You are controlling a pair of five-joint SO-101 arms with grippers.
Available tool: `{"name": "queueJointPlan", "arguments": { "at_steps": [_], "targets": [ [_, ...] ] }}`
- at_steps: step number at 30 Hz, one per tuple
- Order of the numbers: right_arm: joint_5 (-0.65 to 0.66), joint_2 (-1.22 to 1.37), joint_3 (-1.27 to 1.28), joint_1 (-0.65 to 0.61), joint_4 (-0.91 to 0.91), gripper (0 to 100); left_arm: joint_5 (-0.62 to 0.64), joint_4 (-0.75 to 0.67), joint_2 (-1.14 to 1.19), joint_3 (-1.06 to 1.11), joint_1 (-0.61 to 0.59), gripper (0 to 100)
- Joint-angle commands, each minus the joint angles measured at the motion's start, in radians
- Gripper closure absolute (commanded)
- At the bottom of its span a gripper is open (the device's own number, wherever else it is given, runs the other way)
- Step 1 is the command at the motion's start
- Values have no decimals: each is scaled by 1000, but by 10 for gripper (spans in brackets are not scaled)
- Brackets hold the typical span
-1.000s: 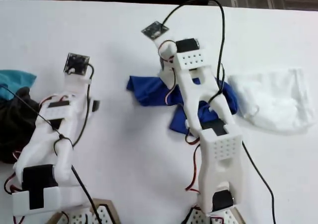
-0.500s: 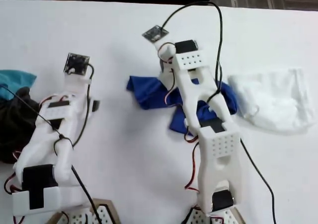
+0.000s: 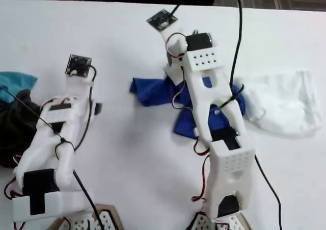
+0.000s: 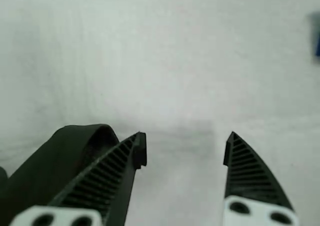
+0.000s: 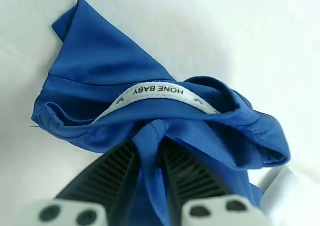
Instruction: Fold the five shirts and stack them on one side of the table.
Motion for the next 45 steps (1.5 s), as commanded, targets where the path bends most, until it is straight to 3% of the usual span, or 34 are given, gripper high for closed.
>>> {"name": "queueJointPlan", "arguments": {
  "at_steps": [1, 12, 26, 37, 45],
  "targets": [
    [2, -61, -37, 5, 10, 978, 5, -17, -38, -2, 3, 728],
    [0, 113, -48, 5, 2, 901, 5, -17, -38, -2, 3, 728],
    [2, 25, -46, 7, 8, 897, 5, -17, -38, -2, 3, 728],
    [3, 2, -61, 96, 8, 897, 5, -17, -38, -2, 5, 728],
    [3, 10, -61, 73, 10, 922, 5, -17, -38, -2, 5, 728]
  ]
}}
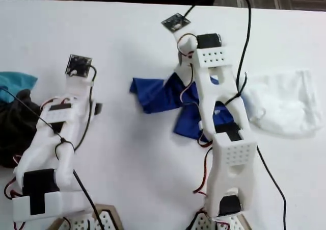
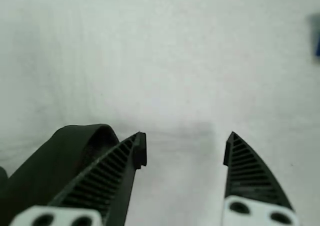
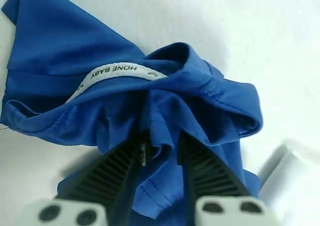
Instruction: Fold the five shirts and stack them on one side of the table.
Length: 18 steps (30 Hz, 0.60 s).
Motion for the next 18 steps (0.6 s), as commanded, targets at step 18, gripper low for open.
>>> {"name": "queueJointPlan", "arguments": {
  "at_steps": [18],
  "targets": [
    [3, -437, -269, -4, 162, 978, 5, -17, -38, -2, 6, 728]
  ]
}}
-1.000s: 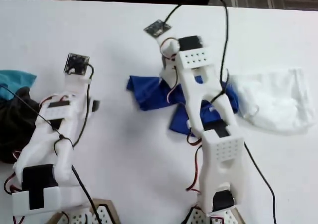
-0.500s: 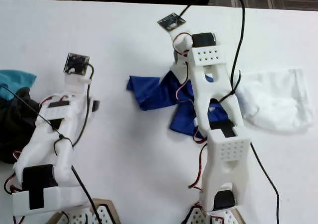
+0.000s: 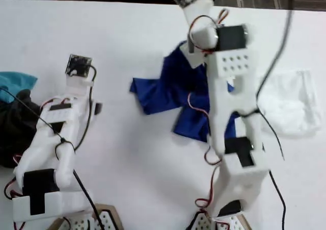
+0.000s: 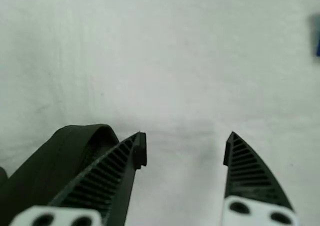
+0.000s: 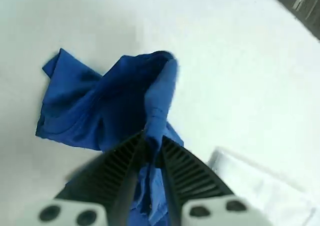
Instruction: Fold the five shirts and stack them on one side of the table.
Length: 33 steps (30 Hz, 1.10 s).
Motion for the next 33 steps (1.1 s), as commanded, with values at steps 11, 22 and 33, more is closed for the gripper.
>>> {"name": "queueJointPlan", "arguments": {
  "at_steps": [11, 22, 33],
  "targets": [
    [52, -62, -46, 62, -186, 978, 8, -9, -46, -1, 201, 728],
    [51, 87, -54, 302, -344, 978, 6, 21, -46, -7, 605, 727],
    [-20, 94, -44, 317, -387, 978, 11, -86, -48, -53, 790, 727]
  ]
}}
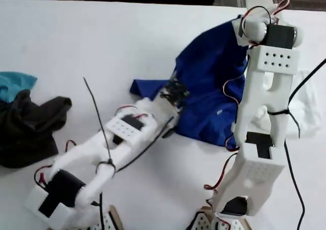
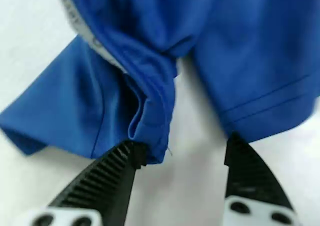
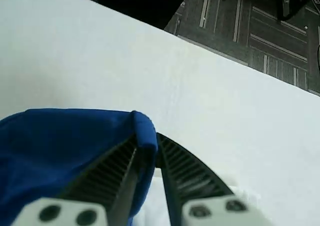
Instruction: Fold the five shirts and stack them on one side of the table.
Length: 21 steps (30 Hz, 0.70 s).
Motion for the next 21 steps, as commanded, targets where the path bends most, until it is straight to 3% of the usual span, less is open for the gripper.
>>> {"name": "queueJointPlan", "arguments": {
  "at_steps": [1, 9, 14, 21],
  "targets": [
    [-17, -2, -31, 10, -41, 978, 12, -14, -48, -67, 89, 727],
    [-17, 87, -43, 7, -68, 978, 12, -9, -48, -185, 186, 727],
    [-18, 84, -43, 15, -79, 978, 12, -15, -48, -194, 126, 727],
    [-17, 84, -43, 15, -77, 978, 14, -126, -40, -150, -98, 727]
  ]
}}
